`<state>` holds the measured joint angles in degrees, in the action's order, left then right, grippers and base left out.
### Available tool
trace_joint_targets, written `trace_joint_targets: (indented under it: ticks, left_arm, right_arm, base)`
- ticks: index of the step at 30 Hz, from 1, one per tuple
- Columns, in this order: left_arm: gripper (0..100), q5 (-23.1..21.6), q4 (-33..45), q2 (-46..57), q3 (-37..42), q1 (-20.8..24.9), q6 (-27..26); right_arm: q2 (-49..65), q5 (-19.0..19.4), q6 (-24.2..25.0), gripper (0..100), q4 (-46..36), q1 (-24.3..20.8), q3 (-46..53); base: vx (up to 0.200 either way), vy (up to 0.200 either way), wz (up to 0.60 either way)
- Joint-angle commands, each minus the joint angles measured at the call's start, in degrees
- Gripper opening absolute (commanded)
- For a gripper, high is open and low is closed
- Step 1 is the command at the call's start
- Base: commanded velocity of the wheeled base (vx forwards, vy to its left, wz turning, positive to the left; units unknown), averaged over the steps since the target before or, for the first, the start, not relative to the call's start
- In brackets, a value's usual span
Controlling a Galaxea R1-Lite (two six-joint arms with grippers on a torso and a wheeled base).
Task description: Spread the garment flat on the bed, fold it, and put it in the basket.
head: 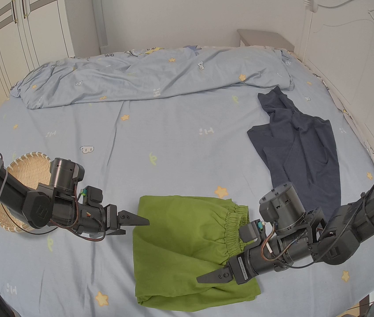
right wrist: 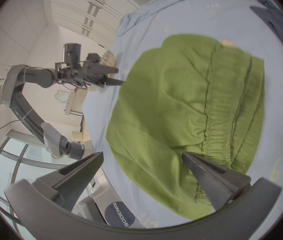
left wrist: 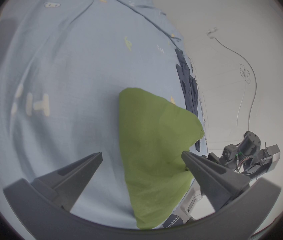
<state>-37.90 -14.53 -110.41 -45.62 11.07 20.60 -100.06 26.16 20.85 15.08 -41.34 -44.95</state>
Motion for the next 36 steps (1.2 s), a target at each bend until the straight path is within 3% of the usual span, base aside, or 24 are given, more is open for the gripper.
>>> trace_joint_targets:
  ticks: [1,8,19,27,35,36]
  left_arm:
    - [100,-2.7,-0.23,-2.27,0.0,0.71,0.4]
    - [100,-5.08,-0.76,-4.46,0.0,4.05,0.4]
    - [100,-4.37,-1.55,-5.96,1.14,9.94,0.23]
    - [100,-3.94,-8.41,-10.26,0.62,13.36,1.28]
    - [100,-3.5,-9.9,-11.58,0.35,14.6,1.81]
    - [0,-3.5,-9.99,-11.67,0.27,14.6,1.81]
  right_arm:
    - [-1.89,0.03,0.07,100,-0.31,1.26,3.37]
    - [-1.8,0.65,-0.1,100,0.04,4.95,6.63]
    - [-1.72,1.96,0.25,100,1.88,5.3,6.54]
    - [-1.37,1.96,0.34,100,2.15,5.22,6.63]
    - [-0.49,1.96,0.34,100,2.23,5.22,6.63]
    - [-0.4,1.88,0.34,100,2.23,5.22,6.63]
  base:
    - [0.0,0.0,0.0]
    - [0.0,0.0,0.0]
    - [0.0,0.0,0.0]
    - [0.0,0.0,0.0]
    - [0.0,0.0,0.0]
    - [0.0,0.0,0.0]
